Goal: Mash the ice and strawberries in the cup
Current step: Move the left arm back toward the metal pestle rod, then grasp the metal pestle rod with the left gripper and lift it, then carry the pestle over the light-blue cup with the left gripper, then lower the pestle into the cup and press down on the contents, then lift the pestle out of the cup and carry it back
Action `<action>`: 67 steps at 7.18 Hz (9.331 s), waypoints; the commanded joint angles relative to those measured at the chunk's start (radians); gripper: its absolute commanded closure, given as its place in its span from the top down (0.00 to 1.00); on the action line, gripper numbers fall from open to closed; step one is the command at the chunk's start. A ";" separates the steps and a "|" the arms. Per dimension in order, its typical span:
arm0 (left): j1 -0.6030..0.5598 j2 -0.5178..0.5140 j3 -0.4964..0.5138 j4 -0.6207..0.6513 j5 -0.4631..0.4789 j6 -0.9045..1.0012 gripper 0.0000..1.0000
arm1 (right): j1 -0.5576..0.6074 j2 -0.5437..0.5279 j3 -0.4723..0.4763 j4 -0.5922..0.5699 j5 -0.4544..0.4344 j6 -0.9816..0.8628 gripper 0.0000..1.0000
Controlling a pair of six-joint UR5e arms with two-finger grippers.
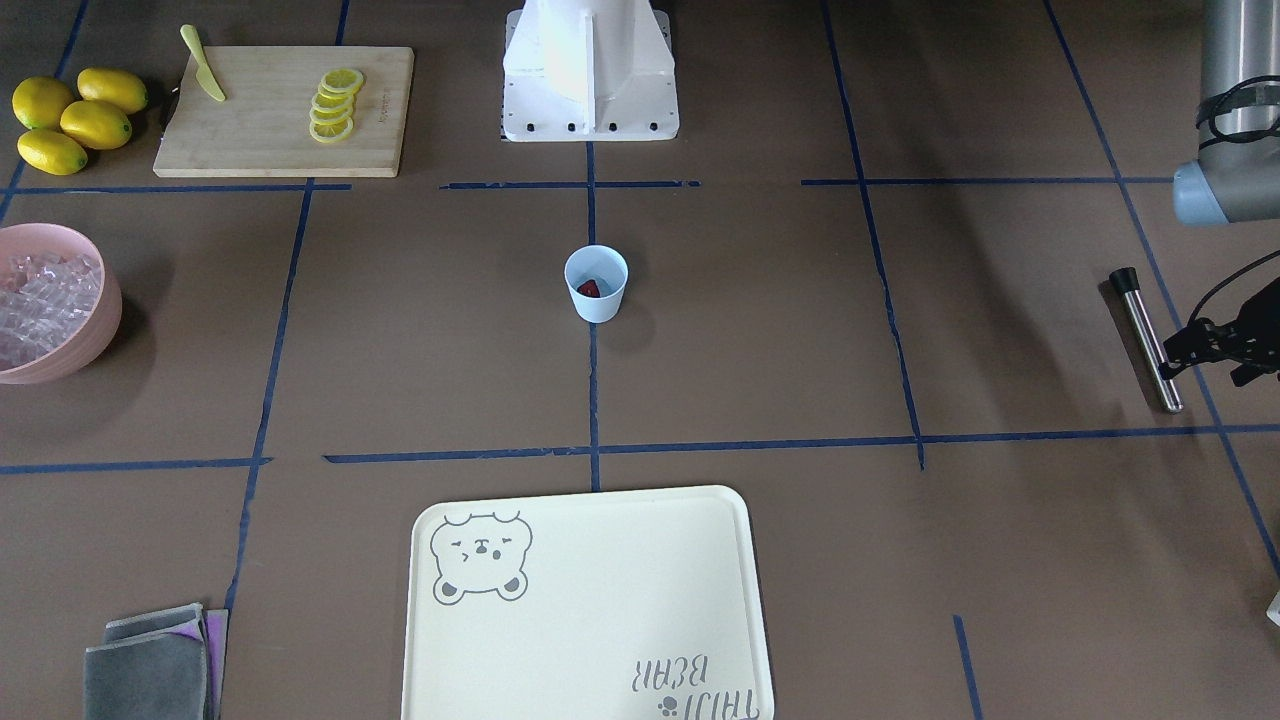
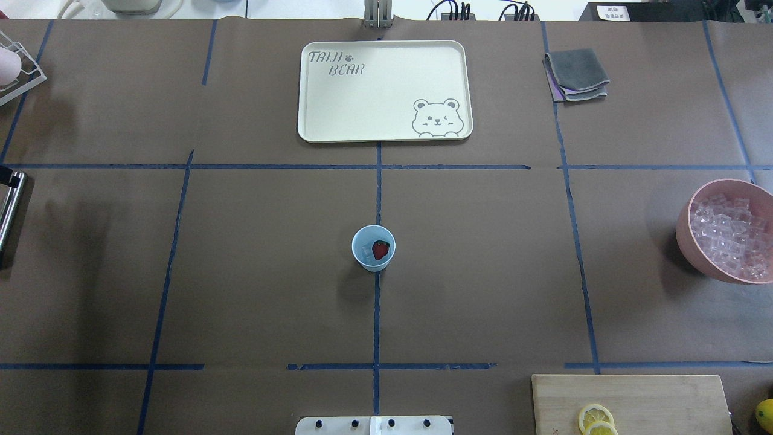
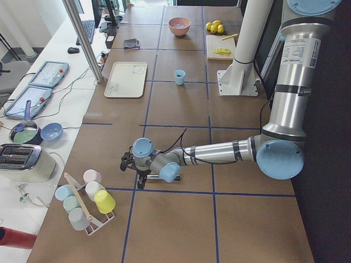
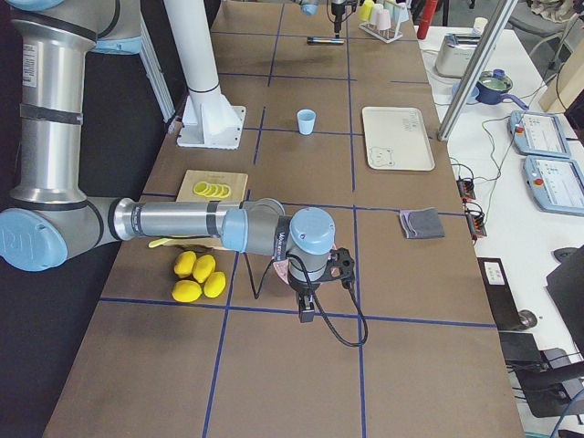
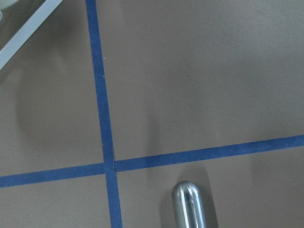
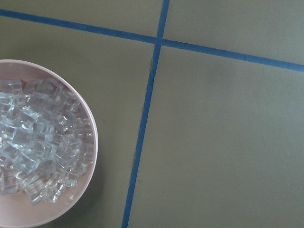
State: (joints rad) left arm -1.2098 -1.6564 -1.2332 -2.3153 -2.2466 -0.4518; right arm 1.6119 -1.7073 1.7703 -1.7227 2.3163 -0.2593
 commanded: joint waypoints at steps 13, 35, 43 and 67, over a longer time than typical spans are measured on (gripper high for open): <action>0.045 -0.174 -0.246 -0.250 -0.027 -0.057 0.03 | 0.002 0.002 0.000 0.000 -0.002 0.000 1.00; 0.822 -0.517 -0.032 -1.254 0.702 0.215 0.00 | 0.016 0.005 -0.003 0.000 0.000 0.000 1.00; 0.831 -0.530 -0.037 -1.251 0.737 0.248 0.00 | 0.016 0.005 -0.006 0.000 0.000 0.002 1.00; 0.035 0.011 -0.398 0.428 0.139 0.002 0.00 | 0.016 -0.002 0.000 0.000 0.000 0.000 1.00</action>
State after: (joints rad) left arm -1.1501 -1.7260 -1.6660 -1.7702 -2.1061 -0.4414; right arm 1.6273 -1.7077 1.7685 -1.7227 2.3170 -0.2593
